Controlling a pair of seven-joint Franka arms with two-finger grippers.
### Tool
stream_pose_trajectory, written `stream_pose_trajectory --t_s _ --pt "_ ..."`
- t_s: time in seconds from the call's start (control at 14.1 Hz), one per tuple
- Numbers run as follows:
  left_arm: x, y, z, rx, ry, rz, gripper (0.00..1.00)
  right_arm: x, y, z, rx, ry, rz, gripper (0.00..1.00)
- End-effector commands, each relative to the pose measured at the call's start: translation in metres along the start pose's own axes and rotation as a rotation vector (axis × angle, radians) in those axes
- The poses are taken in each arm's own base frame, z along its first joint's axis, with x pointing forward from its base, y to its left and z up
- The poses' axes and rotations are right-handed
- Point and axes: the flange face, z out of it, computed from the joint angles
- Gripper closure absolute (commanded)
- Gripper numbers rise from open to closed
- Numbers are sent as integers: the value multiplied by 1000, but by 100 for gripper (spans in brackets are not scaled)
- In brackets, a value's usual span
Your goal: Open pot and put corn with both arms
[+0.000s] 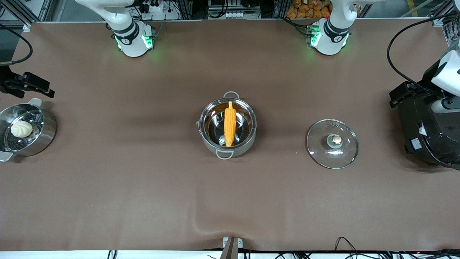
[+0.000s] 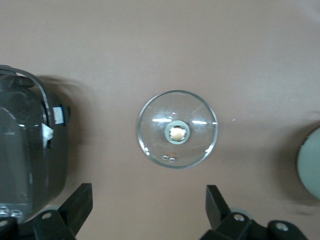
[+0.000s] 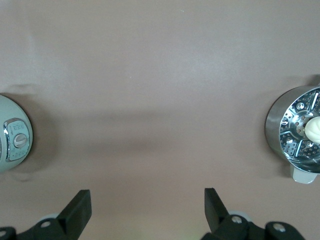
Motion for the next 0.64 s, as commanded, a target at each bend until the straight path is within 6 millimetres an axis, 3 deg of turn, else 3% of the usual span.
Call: stream_pose_trajectory --t_s 0.0,0.28,0.57 --pt "-5 0 -9 -50 -2 21 0 -5 2 -8 -22 5 1 0" --pt "-2 4 -8 -36 0 27 0 -6 9 -7 -21 0 16 0" --pt "0 5 -8 -35 1 28 0 -7 5 -7 -24 -7 9 0"
